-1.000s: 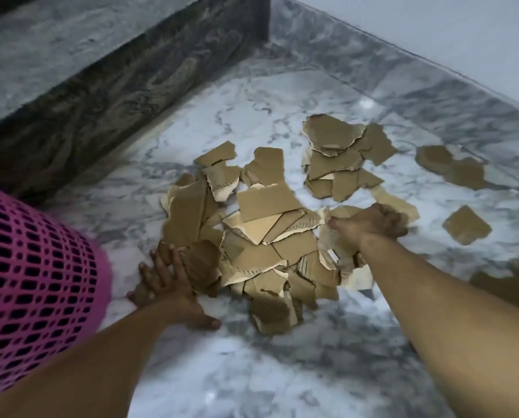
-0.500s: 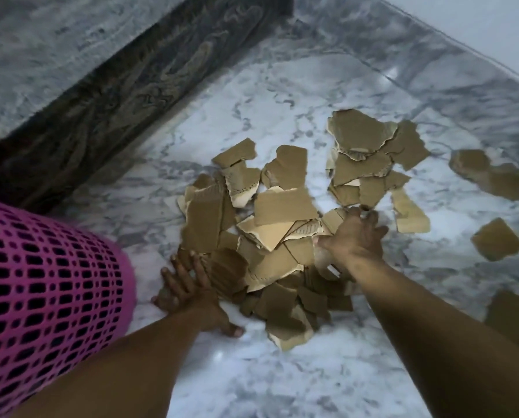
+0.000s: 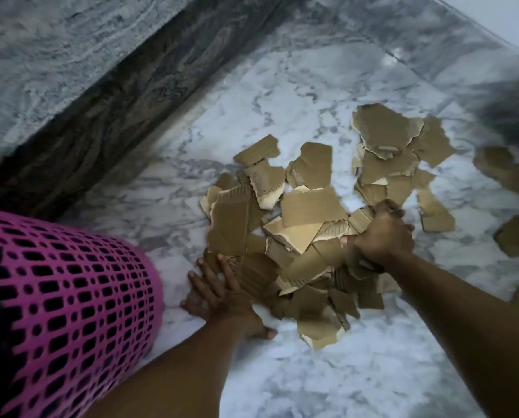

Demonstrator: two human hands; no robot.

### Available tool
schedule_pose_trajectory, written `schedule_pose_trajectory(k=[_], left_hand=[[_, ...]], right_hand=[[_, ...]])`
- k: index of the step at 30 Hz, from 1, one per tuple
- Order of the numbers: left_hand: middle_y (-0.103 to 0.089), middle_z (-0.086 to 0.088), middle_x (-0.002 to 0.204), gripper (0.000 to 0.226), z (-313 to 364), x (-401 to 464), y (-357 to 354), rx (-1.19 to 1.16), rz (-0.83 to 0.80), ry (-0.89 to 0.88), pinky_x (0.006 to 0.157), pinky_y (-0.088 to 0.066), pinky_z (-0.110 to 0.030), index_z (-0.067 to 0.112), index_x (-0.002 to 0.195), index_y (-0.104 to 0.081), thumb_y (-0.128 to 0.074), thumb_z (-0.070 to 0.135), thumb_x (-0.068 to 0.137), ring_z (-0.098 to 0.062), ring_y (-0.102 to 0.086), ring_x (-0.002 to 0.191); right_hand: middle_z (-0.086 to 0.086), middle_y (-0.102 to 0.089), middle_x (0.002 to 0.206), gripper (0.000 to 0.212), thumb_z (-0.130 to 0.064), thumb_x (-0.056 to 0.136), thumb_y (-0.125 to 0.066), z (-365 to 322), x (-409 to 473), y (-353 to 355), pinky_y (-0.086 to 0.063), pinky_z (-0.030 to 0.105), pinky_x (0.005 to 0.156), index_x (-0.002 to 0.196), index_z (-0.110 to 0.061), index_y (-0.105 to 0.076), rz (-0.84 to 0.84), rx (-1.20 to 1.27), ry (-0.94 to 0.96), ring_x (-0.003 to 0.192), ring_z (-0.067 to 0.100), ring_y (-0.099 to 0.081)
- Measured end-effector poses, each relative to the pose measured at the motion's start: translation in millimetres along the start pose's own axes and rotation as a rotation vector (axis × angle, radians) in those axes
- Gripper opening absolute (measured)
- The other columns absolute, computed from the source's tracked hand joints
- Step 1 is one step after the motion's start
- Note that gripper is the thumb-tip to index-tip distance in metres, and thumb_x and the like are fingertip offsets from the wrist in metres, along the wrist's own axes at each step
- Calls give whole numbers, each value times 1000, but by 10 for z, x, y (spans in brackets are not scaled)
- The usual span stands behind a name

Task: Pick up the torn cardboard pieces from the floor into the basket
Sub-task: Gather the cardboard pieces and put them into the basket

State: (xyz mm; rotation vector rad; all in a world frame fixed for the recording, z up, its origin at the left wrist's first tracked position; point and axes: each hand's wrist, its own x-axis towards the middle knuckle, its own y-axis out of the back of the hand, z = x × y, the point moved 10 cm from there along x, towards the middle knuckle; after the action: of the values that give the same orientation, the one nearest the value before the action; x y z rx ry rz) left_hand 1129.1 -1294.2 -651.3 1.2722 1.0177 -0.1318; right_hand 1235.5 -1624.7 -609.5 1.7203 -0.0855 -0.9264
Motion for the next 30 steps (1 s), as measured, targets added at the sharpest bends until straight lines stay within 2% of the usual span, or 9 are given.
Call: schedule_pose_trajectory(k=[2,7,12,15,17,21,25,26,30], left_hand=[[53,-17,139,184,-11,-21,-46,74,-63,-20,107,-1,-74,18,131,50,-89,60,19,-40,33,139],[57,-18,134,179,68,2,-19,23,-96,-218,103,5,-74,20,129,51,-81,75,22,-44,44,131],[34,-7,155,132,77,9,117,-262,26,-189,107,13,-67,33,148,24,-48,92,54,-35,30,142],[-8,-10,161,96,10,-114,415,-465,341,-164,114,-12,-58,27,152,-16,-53,73,76,-33,-7,146],[-24,-14,154,99,-44,-148,580,-603,448,-126,108,-25,-52,17,150,-22,-65,64,74,-35,-23,139],[-22,-17,152,120,-28,-30,618,-663,317,-43,107,-31,-51,13,150,-17,-84,53,59,-36,-23,139],[-35,-17,144,114,103,-66,607,-749,229,-87,103,-39,-37,10,143,-24,-92,34,54,-34,-41,130],[-45,-14,137,106,116,-55,565,-804,208,-77,100,-43,-34,9,136,-31,-93,31,52,-33,-49,123],[-66,-5,109,85,219,-85,416,-1007,98,-48,91,-54,-37,9,113,-51,-94,28,42,-26,-64,97]], right_hand=[[26,-44,139,85,-41,62,-89,13,-1,-6,-50,47,91,128,-16,-41,6,6,-12,122,48,-48],[23,-55,131,82,-39,63,-90,1,-1,11,-51,45,90,127,-14,-46,28,45,-8,116,44,-55],[24,-59,129,92,-41,60,-91,-40,-10,8,-52,43,86,131,-3,-46,6,79,41,114,42,-60],[22,-62,123,80,-53,61,-87,17,-37,-2,-54,42,87,121,-9,-57,1,108,93,110,40,-62],[19,-58,129,87,-67,57,-80,124,-32,-44,-53,46,91,123,-14,-59,-15,129,89,115,40,-58],[19,-54,135,98,-66,50,-85,395,-124,-2,-51,44,93,127,-14,-55,-16,273,19,120,39,-54],[18,-60,123,110,-40,29,-99,487,-194,-138,-56,36,66,124,-7,-54,-106,462,-55,110,36,-60],[17,-66,114,108,-38,23,-99,487,-195,-189,-57,37,63,119,-8,-58,-135,548,-74,101,35,-65],[11,-72,92,48,-12,60,-91,377,-298,-363,-52,27,58,102,-1,-70,-321,842,-84,75,26,-68]])
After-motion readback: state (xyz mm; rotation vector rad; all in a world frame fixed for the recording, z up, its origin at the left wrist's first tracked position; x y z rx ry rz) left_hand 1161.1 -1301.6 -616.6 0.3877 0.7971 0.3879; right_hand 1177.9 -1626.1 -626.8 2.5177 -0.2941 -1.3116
